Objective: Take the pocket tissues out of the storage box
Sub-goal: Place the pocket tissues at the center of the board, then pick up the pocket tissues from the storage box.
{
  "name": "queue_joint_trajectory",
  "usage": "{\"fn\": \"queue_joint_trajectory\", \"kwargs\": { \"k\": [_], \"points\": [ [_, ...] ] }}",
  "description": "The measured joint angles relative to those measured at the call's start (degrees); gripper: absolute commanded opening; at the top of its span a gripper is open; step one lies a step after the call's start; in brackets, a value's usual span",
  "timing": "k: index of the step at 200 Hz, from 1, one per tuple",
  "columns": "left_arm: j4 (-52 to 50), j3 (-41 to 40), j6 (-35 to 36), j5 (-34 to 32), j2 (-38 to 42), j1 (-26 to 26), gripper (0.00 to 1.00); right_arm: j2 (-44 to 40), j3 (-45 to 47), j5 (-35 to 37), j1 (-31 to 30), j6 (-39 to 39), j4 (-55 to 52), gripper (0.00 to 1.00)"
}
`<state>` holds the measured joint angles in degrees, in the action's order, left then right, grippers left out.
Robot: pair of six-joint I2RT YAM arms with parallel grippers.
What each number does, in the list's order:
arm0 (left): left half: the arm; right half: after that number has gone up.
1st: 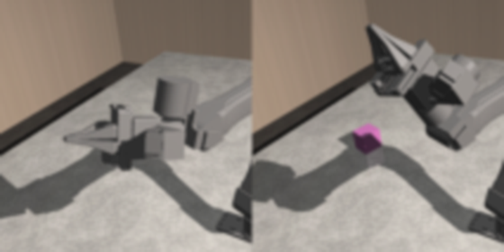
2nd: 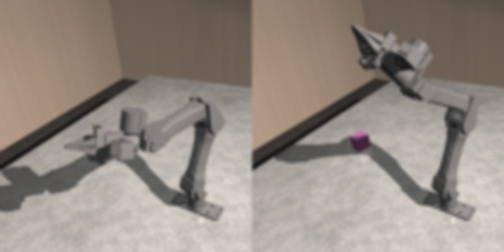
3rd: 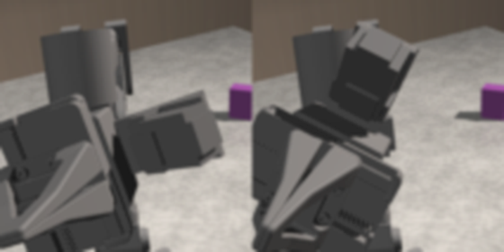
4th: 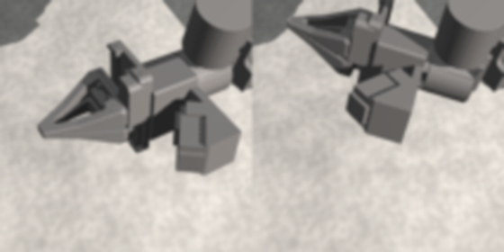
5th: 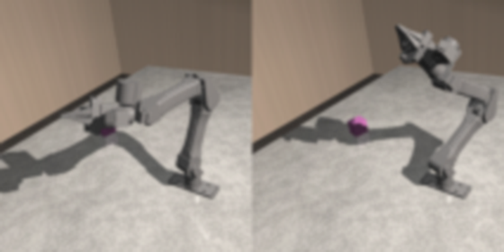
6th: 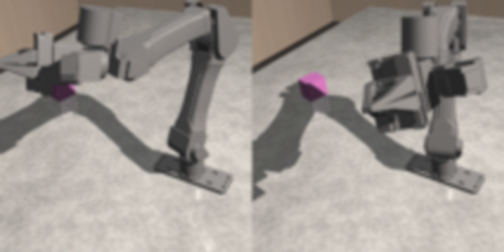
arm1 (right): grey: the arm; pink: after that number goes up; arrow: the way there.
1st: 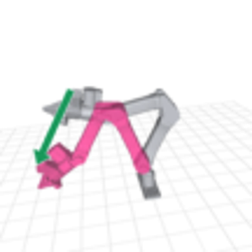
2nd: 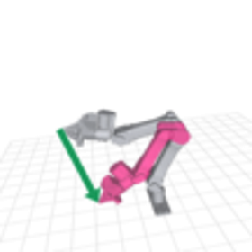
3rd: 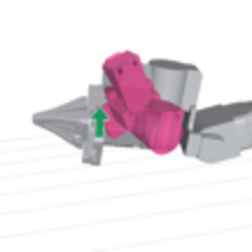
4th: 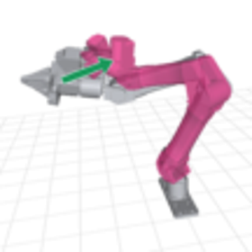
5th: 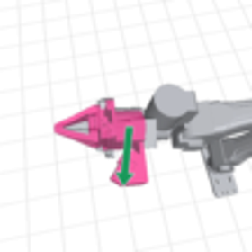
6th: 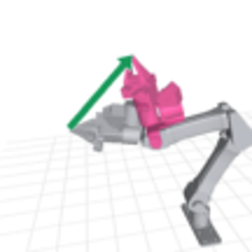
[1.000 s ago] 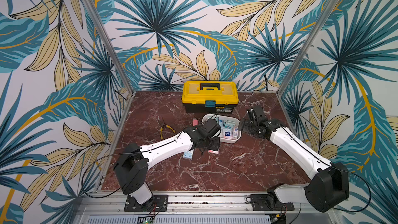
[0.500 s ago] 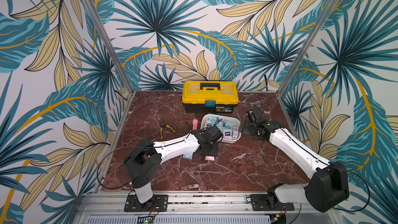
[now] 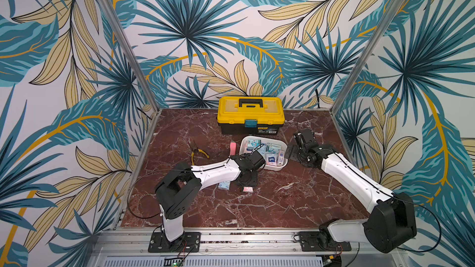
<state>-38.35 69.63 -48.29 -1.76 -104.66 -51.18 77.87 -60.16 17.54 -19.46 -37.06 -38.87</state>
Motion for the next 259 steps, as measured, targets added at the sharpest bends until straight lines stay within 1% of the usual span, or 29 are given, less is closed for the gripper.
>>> {"fn": "queue_joint_trajectory", "kwargs": {
  "k": [79, 109, 154, 186, 259],
  "points": [
    [0.02, 0.00, -0.26, 0.00, -0.87, 0.98, 0.67, 0.22, -0.33, -0.24, 0.00, 1.77, -0.02, 0.99],
    [0.09, -0.07, -0.07, -0.07, -0.42, 0.98, 0.77, 0.22, -0.96, -0.92, 0.00, 3.13, -0.02, 0.99],
    [0.44, -0.94, 0.81, -1.97, 3.43, 0.98, 0.92, 0.22, -2.82, -2.29, 0.00, 4.55, -0.70, 0.99],
    [1.14, -1.42, 1.99, -4.22, 7.74, 0.98, 0.99, 0.17, -3.91, -3.23, 0.00, 4.61, -1.88, 0.99],
    [4.63, -5.18, 5.57, -11.45, 18.97, 0.98, 1.00, -0.09, -7.69, -5.25, -0.24, 4.09, -6.01, 0.99]
  ]
}}
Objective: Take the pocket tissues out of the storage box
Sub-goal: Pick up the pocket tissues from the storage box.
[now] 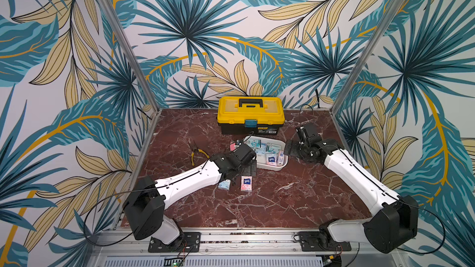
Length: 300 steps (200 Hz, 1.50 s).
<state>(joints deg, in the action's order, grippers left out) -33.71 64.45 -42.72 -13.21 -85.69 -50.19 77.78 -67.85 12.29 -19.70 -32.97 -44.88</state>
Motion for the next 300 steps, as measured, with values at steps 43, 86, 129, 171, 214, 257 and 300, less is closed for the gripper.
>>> {"fn": "queue_joint_trajectory", "kwargs": {
  "k": [43, 86, 129, 171, 214, 257, 300],
  "points": [
    [4.33, -4.55, 2.84, -4.48, 7.63, 0.00, 1.00, 0.31, -1.22, -1.22, -2.19, -1.60, -1.51, 0.94],
    [8.81, -9.18, 5.84, -8.72, 13.35, 0.00, 1.00, 4.04, -4.42, -1.66, -5.99, -2.64, -1.75, 0.89],
    [12.22, -13.05, 7.91, -11.19, 16.70, 0.07, 1.00, 10.47, -8.28, -1.64, -8.90, -2.71, -2.05, 0.86],
    [14.19, -15.63, 8.41, -13.09, 18.25, 0.13, 1.00, 17.79, -14.01, -2.75, -10.32, -1.68, -1.92, 0.82],
    [14.73, -16.44, 8.37, -14.49, 18.27, 0.22, 1.00, 24.76, -18.03, -3.13, -11.13, -1.51, -1.55, 0.78],
    [14.97, -16.46, 8.31, -16.15, 18.23, 0.33, 1.00, 29.90, -21.05, -2.89, -11.58, -1.53, -0.55, 0.76],
    [15.06, -16.46, 8.24, -17.05, 18.18, 0.50, 1.00, 33.79, -22.45, -2.21, -11.72, -1.75, 0.46, 0.76]
  ]
}}
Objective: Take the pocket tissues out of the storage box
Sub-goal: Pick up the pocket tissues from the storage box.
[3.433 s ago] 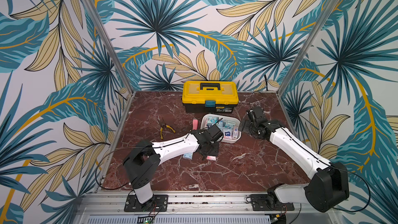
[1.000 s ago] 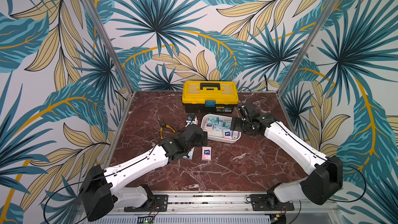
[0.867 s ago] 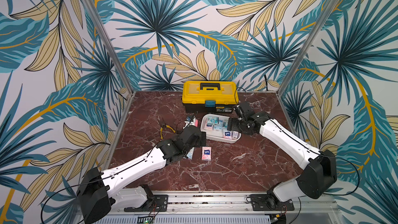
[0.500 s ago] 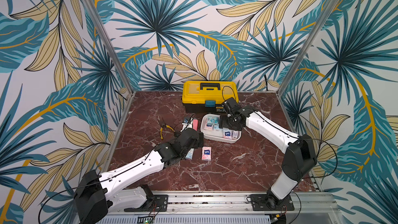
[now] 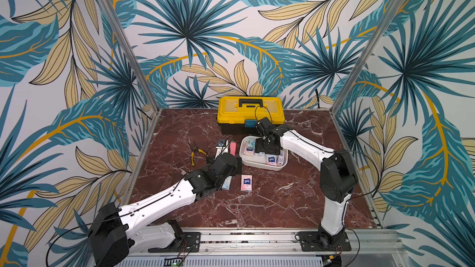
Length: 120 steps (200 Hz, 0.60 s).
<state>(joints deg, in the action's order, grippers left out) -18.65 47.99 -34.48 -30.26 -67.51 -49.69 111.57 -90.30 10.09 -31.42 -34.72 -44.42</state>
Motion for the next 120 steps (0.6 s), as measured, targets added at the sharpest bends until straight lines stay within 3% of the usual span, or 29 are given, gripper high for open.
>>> {"fn": "queue_joint_trajectory", "kwargs": {
  "k": [120],
  "points": [
    [-0.07, 0.02, 0.00, -0.59, -0.94, 0.66, 1.00, 6.34, -0.48, 1.01, -0.13, -0.85, 4.87, 0.70]
  ]
}}
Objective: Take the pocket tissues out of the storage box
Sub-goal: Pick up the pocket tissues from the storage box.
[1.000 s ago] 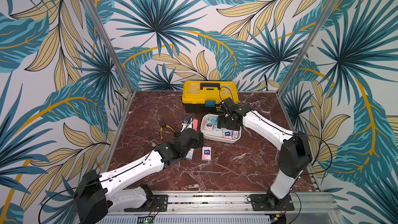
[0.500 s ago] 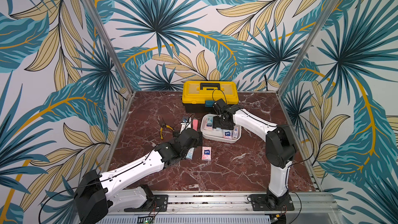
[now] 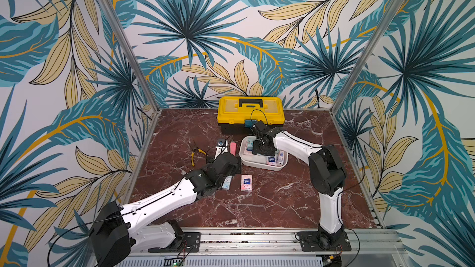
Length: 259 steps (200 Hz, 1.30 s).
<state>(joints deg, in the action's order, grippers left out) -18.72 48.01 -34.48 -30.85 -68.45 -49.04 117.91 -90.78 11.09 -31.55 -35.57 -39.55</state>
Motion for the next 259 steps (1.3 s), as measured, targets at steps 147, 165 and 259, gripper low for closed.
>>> {"fn": "queue_joint_trajectory", "kwargs": {
  "k": [147, 165, 259],
  "points": [
    [-0.72, 0.00, 0.00, 0.20, -2.16, 0.35, 1.00, 4.70, -1.51, 0.02, 0.00, 0.31, 3.37, 0.59],
    [-0.83, 0.00, 0.00, 0.20, -2.23, 0.35, 1.00, 4.70, -1.51, 0.04, 0.00, 0.28, 3.43, 0.57],
    [-0.76, 0.00, -0.46, 0.66, -2.25, 0.37, 1.00, -5.07, 3.19, 0.42, -0.04, 0.20, 3.72, 0.56]
  ]
}}
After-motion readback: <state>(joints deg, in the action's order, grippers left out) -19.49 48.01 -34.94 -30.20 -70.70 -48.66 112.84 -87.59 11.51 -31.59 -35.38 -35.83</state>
